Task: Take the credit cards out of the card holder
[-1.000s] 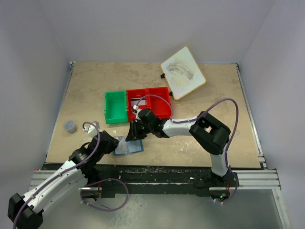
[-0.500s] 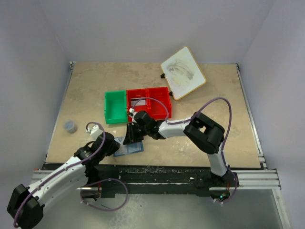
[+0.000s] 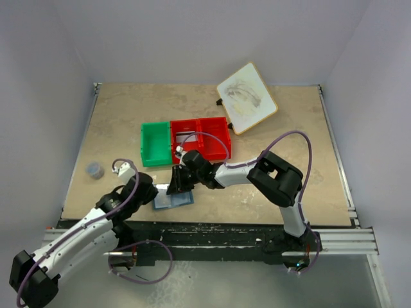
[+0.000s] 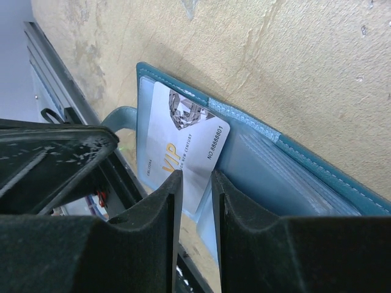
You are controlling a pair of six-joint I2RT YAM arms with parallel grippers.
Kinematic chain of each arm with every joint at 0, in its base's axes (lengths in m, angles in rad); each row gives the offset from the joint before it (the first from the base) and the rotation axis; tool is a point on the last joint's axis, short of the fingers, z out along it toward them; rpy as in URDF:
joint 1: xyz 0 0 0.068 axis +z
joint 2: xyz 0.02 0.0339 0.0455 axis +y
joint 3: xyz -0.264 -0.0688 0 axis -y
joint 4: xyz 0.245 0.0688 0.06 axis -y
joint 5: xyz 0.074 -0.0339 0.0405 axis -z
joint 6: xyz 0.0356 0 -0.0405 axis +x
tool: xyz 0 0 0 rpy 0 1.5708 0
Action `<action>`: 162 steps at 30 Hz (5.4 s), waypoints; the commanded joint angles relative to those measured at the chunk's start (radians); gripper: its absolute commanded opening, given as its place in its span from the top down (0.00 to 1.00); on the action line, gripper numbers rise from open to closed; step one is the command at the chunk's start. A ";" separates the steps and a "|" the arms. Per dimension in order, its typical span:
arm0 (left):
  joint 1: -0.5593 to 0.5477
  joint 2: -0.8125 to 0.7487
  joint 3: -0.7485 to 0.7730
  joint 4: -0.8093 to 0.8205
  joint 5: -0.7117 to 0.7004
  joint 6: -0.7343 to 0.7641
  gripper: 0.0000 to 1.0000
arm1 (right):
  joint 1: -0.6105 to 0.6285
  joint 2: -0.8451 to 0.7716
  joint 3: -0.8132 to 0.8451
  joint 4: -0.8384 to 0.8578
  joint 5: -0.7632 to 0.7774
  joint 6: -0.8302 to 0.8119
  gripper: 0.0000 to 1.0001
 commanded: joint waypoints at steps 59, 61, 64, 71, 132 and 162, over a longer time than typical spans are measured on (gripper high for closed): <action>0.006 0.092 -0.082 0.210 0.061 0.044 0.62 | -0.003 -0.004 -0.096 -0.077 0.080 0.020 0.69; 0.007 0.089 -0.098 0.223 0.062 0.042 0.62 | -0.002 -0.004 -0.097 -0.078 0.079 0.018 0.69; 0.006 0.091 -0.119 0.233 0.061 0.060 0.62 | -0.003 -0.002 -0.100 -0.078 0.078 0.018 0.69; 0.006 0.055 -0.147 0.177 0.035 0.037 0.62 | -0.007 -0.007 -0.111 -0.076 0.090 0.033 0.69; 0.006 -0.060 -0.024 0.179 0.066 0.126 0.57 | -0.045 -0.456 -0.055 -0.158 0.728 -0.470 1.00; 0.006 -0.156 0.077 0.080 0.032 0.158 0.42 | -0.146 -0.043 0.291 -0.033 0.509 -1.744 1.00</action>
